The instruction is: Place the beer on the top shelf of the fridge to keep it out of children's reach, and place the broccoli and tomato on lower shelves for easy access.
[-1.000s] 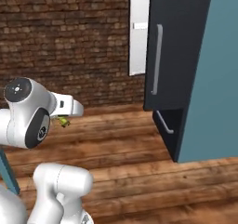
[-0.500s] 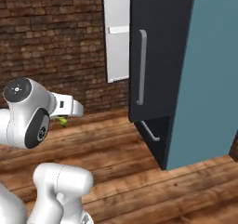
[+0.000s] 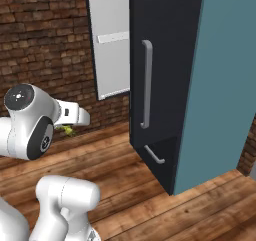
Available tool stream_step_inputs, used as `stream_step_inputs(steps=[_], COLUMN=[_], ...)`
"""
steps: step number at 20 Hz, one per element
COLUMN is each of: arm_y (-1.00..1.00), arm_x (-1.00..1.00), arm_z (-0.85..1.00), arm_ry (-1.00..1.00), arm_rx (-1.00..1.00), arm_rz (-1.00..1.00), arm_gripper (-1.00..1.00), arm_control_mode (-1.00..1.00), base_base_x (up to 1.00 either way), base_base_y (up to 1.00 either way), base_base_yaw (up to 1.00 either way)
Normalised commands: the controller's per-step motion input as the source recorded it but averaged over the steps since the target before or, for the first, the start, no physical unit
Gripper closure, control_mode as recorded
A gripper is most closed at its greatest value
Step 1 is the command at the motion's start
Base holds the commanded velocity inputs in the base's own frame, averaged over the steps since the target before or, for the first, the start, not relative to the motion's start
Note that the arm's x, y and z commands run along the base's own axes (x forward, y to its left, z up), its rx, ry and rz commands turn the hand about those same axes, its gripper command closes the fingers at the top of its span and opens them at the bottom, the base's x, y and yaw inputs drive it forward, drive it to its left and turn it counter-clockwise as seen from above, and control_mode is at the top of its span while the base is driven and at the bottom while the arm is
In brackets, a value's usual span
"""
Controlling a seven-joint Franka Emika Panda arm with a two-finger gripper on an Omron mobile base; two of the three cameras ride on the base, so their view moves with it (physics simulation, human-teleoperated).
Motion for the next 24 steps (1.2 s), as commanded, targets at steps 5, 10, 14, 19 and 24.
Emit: stream_step_inputs(steps=[5,10,14,19,24], arm_y=[0.00,0.00,0.00,0.00,0.00], arm_x=[0.00,0.00,0.00,0.00,0.00], arm_z=[0.00,0.00,0.00,0.00,0.00], arm_ry=[0.00,0.00,0.00,0.00,0.00], arm_rx=[0.00,0.00,0.00,0.00,0.00], arm_rz=[0.00,0.00,0.00,0.00,0.00], arm_gripper=[1.00,1.00,1.00,1.00,1.00], arm_control_mode=[1.00,1.00,1.00,1.00,1.00], base_base_x=[0.75,0.78,0.78,0.77,0.74], base_base_y=[0.39,0.42,0.40,0.41,0.37], base_base_yaw=[-0.31,-0.34,-0.35,-0.35,-0.35])
